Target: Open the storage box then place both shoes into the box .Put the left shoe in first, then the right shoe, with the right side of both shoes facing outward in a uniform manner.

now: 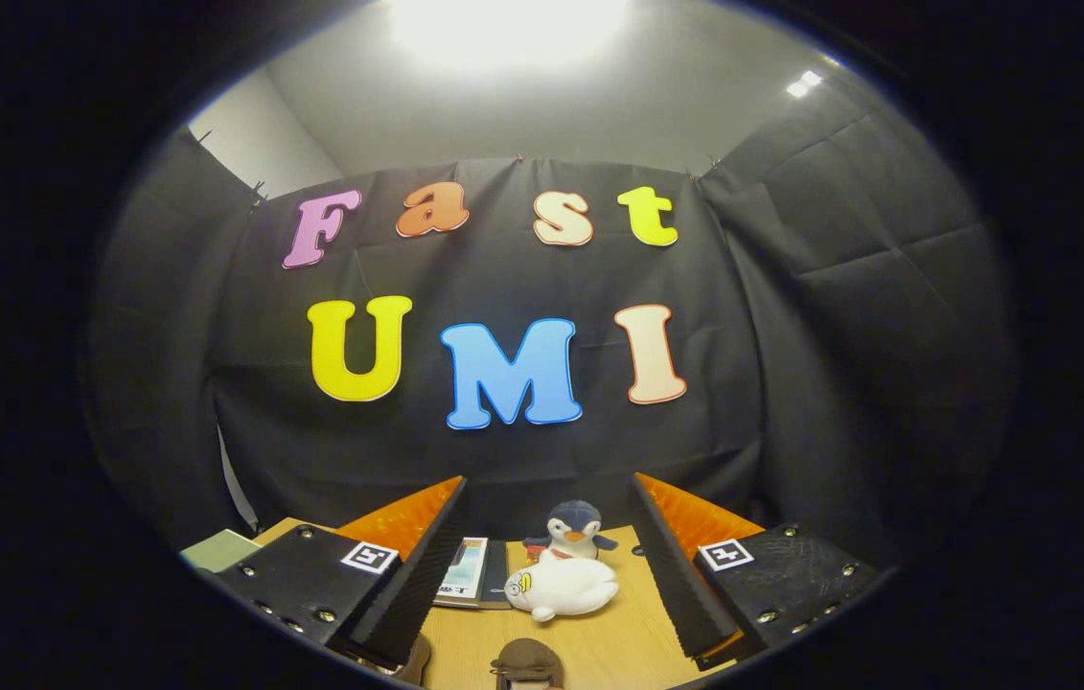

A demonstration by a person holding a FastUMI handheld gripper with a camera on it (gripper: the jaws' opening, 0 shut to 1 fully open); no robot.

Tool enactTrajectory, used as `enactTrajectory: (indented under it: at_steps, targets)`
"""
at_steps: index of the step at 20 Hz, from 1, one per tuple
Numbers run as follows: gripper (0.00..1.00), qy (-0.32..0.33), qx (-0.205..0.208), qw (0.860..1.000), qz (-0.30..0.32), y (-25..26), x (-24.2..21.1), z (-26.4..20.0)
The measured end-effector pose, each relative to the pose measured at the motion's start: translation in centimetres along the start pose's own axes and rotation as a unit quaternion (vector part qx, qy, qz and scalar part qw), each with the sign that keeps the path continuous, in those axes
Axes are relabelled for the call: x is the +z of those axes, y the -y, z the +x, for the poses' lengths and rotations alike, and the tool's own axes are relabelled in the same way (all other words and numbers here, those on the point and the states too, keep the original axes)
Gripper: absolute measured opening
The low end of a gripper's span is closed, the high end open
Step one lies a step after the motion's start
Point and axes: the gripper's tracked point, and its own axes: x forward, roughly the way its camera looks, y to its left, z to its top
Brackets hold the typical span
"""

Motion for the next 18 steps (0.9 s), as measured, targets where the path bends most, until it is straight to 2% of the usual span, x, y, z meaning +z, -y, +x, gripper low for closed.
enactTrajectory:
  at_steps: [4, 8, 12, 18]
  targets:
    - [0.98, -0.031, 0.047, 0.998, 0.018, -2.0, -2.0, 1.2]
    - [0.98, -0.077, 0.132, 0.987, 0.058, -6.6, -4.7, 1.9]
    - [0.99, -0.149, 0.223, 0.958, 0.098, -11.9, -8.7, 1.4]
    - [0.99, -0.245, 0.315, 0.906, 0.143, -18.8, -14.1, -0.2]
